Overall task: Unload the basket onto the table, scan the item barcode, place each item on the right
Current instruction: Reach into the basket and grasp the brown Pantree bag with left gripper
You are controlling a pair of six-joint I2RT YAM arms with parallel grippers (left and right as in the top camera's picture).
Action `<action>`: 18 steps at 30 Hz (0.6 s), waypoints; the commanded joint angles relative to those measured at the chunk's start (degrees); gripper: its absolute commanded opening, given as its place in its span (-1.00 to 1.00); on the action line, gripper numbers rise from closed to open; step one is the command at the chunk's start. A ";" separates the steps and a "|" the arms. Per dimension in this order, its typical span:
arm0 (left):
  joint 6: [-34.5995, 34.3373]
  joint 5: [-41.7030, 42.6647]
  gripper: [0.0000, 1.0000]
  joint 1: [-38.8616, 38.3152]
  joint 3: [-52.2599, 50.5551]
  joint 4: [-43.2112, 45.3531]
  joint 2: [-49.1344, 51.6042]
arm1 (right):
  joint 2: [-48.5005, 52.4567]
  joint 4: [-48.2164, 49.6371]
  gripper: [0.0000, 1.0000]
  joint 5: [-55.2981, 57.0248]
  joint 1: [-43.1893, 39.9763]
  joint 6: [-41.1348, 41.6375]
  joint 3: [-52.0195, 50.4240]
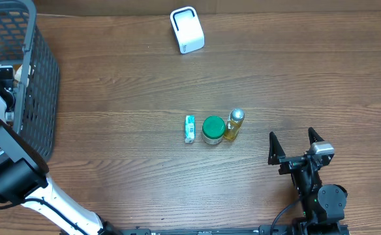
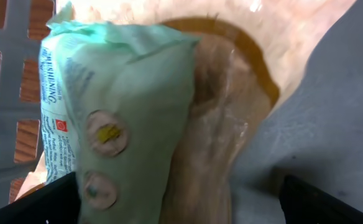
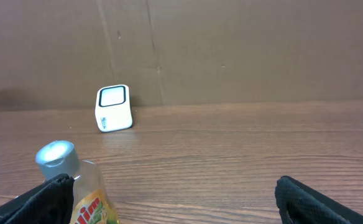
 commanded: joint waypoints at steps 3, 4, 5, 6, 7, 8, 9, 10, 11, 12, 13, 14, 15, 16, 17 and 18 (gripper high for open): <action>0.44 -2.47 0.89 -0.48 -0.52 -0.72 2.84 | -0.42 0.22 1.00 0.13 0.22 0.42 -0.59; 0.33 -3.23 0.89 -0.74 -0.50 -0.90 2.84 | -0.42 0.22 1.00 0.13 0.22 0.42 -0.59; 0.20 -3.85 0.89 -1.05 -0.46 -1.01 2.78 | -0.42 0.22 1.00 0.13 0.22 0.42 -0.59; 0.20 -4.83 0.91 -1.46 -0.46 -1.03 2.69 | -0.42 0.22 1.00 0.13 0.22 0.42 -0.59; 0.22 -5.38 0.94 -1.86 -0.37 -1.03 2.54 | -0.42 0.22 1.00 0.13 0.22 0.42 -0.59; 0.20 -6.12 0.96 -2.27 -0.11 -1.03 2.49 | -0.42 0.22 1.00 0.13 0.22 0.42 -0.59; 0.20 -6.49 0.99 -2.71 0.28 -1.11 2.38 | -0.42 0.22 1.00 0.13 0.22 0.42 -0.59; 0.20 -6.88 1.00 -3.10 0.59 -1.14 2.36 | -0.42 0.22 1.00 0.13 0.22 0.42 -0.59; 0.20 -7.39 0.99 -3.65 0.85 -1.16 2.12 | -0.42 0.22 1.00 0.13 0.22 0.42 -0.59; 0.22 -8.07 0.99 -4.15 1.01 -1.09 1.84 | -0.42 0.22 1.00 0.13 0.22 0.42 -0.59; 0.22 -8.72 0.99 -4.50 1.09 -0.98 1.73 | -0.42 0.22 1.00 0.13 0.22 0.42 -0.59; 0.22 -9.51 0.99 -4.87 1.29 -0.87 1.53 | -0.42 0.22 1.00 0.13 0.22 0.42 -0.59; 0.22 -10.27 1.00 -5.20 1.53 -0.85 1.53 | -0.42 0.22 1.00 0.13 0.22 0.42 -0.59; 0.24 -10.82 0.99 -5.40 1.68 -0.85 1.53 | -0.42 0.22 1.00 0.13 0.22 0.42 -0.59; 0.24 -10.93 0.99 -5.53 1.68 -0.87 1.53 | -0.42 0.22 1.00 0.13 0.22 0.42 -0.59; 0.22 -10.93 0.99 -5.55 1.68 -0.92 1.53 | -0.42 0.22 1.00 0.13 0.22 0.42 -0.59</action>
